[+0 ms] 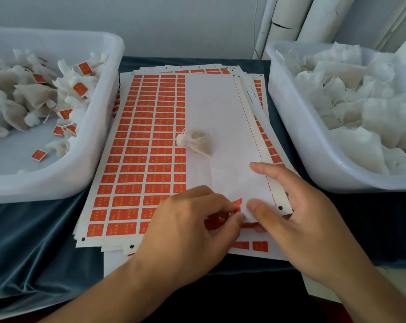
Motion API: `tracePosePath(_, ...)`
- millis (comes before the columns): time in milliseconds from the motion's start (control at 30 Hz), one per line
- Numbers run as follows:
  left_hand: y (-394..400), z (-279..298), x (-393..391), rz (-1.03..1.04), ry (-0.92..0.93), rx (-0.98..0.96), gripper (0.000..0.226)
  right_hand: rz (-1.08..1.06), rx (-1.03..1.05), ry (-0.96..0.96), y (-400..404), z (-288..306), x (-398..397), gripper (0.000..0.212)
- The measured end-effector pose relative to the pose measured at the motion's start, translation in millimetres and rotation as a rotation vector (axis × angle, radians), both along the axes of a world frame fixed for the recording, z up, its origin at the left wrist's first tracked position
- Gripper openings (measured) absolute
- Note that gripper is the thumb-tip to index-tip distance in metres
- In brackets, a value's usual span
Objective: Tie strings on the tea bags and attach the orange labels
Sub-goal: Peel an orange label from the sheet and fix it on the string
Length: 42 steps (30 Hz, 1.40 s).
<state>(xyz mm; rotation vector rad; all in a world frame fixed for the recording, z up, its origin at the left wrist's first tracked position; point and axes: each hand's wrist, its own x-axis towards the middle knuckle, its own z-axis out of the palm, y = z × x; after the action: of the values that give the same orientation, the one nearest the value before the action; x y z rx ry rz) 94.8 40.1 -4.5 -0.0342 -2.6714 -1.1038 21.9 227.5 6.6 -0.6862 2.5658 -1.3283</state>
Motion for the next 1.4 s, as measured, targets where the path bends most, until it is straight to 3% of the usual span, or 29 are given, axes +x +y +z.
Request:
tracePosePath(167,-1,2,-1,0.009,-0.049,0.090,0.010,0.012,0.004,-0.017,1,3,0,0.050)
tracePosePath(400,-7,4,-4,0.064,-0.088,0.158,0.013,0.040,0.083,-0.070,8,8,-5,0.047)
tracePosePath(600,-24,18,-9,0.160,-0.003,0.297,0.017,0.045,0.179,-0.134,12,19,-12,0.049)
tracePosePath(667,-29,22,-10,0.208,0.084,0.264,0.017,0.013,0.245,-0.128,15,25,-11,0.050)
tracePosePath(733,-37,27,-12,0.228,0.201,0.137,0.016,-0.003,0.481,-0.079,20,29,-7,0.047)
tracePosePath(800,-48,31,-15,0.217,0.335,-0.097,0.017,0.034,0.681,0.169,14,41,-4,0.065)
tracePosePath(833,-53,31,-17,0.199,0.400,-0.222,0.019,0.034,0.597,0.288,9,48,-5,0.071)
tracePosePath(900,-61,31,-22,0.147,0.507,-0.403,0.021,0.035,0.241,0.289,-7,65,-7,0.045)
tracePosePath(967,-67,33,-29,0.110,0.560,-0.478,0.020,0.153,0.056,0.280,-27,74,-16,0.030)
tracePosePath(1100,-72,38,-47,0.094,0.553,-0.535,0.011,0.265,0.059,0.029,-73,77,-55,0.029)
tracePosePath(1200,-78,42,-59,0.120,0.539,-0.554,0.010,0.248,0.050,0.035,-102,72,-81,0.017)
tracePosePath(1400,-91,47,-84,0.191,0.530,-0.557,0.014,0.197,-0.026,0.019,-124,59,-113,0.025)
